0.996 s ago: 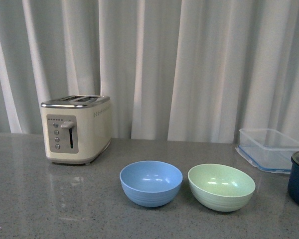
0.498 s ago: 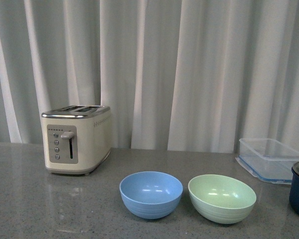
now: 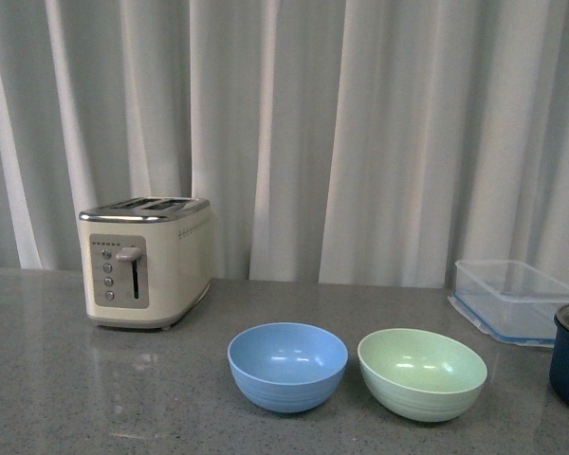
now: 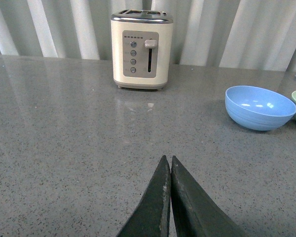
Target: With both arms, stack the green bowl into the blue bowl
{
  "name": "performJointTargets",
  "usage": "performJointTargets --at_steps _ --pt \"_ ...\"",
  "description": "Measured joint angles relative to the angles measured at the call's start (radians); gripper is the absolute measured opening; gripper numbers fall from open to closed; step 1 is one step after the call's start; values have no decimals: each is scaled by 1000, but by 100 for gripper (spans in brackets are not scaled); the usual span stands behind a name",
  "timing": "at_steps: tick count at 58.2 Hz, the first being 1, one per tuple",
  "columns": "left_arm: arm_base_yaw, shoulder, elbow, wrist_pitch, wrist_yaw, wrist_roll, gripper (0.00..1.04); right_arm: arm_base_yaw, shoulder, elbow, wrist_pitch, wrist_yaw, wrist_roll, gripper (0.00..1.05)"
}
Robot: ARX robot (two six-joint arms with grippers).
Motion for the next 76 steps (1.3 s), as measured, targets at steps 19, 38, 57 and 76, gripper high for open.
performJointTargets --at_steps 19,38,57,76 --pt "0 -124 0 -124 0 0 4 0 0 0 0 0 0 95" --pt "0 -250 0 -267 0 0 4 0 0 0 0 0 0 95" --pt "0 -362 0 -369 0 0 16 0 0 0 0 0 0 95" --pt "0 -362 0 -369 0 0 78 0 0 0 0 0 0 95"
